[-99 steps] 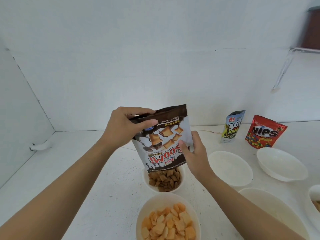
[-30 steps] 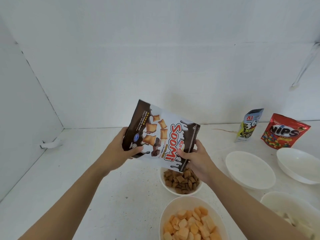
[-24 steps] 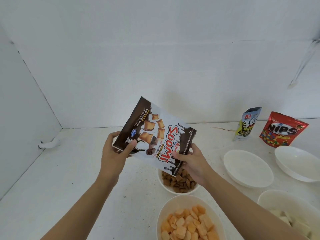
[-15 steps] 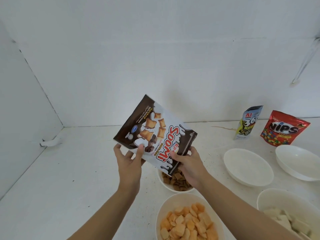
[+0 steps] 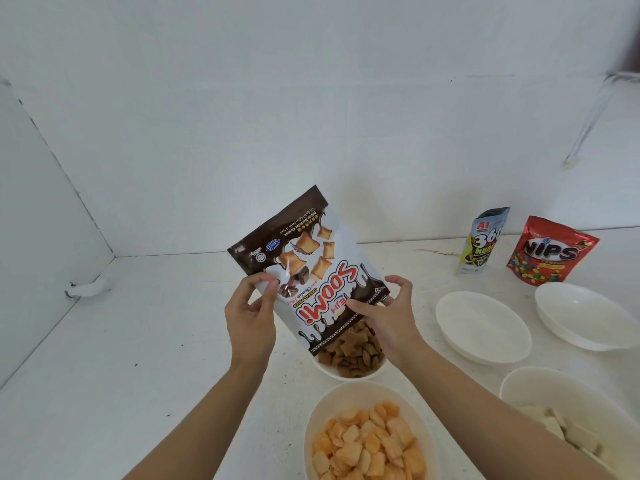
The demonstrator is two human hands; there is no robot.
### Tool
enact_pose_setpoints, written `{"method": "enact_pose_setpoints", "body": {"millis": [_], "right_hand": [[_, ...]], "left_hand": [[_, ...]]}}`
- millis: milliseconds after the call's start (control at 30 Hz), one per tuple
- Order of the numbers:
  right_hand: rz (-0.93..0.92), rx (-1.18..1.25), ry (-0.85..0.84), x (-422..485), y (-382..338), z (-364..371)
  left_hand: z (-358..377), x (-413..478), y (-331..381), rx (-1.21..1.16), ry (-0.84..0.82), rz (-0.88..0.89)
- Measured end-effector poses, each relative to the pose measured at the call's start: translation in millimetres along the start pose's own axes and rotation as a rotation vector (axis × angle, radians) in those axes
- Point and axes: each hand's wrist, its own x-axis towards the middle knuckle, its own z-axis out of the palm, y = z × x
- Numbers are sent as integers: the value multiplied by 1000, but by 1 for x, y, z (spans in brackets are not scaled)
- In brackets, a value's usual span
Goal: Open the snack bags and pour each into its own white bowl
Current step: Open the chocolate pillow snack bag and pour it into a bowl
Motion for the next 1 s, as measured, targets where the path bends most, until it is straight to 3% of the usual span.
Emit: {"method": "enact_pose_setpoints", "body": {"millis": [267,467,667,833,1000], "right_hand": [[-62,-97,-4,-2,3,-3],[-210,-367,83,-6,-10,-17],[-340,-645,-156,-10,-23,-23],[-382,-557,-178,-9,-23,-32],[-455,-540,-181,0,-13,-38]], "left_hand": [[6,-5,-9,40,-293,-41],[1,10,-26,212,-290,-42],[6,14,-23,202,-378,-78],[12,13,-25,271,-482,-105],[15,12,-31,125,-390,-95]]}}
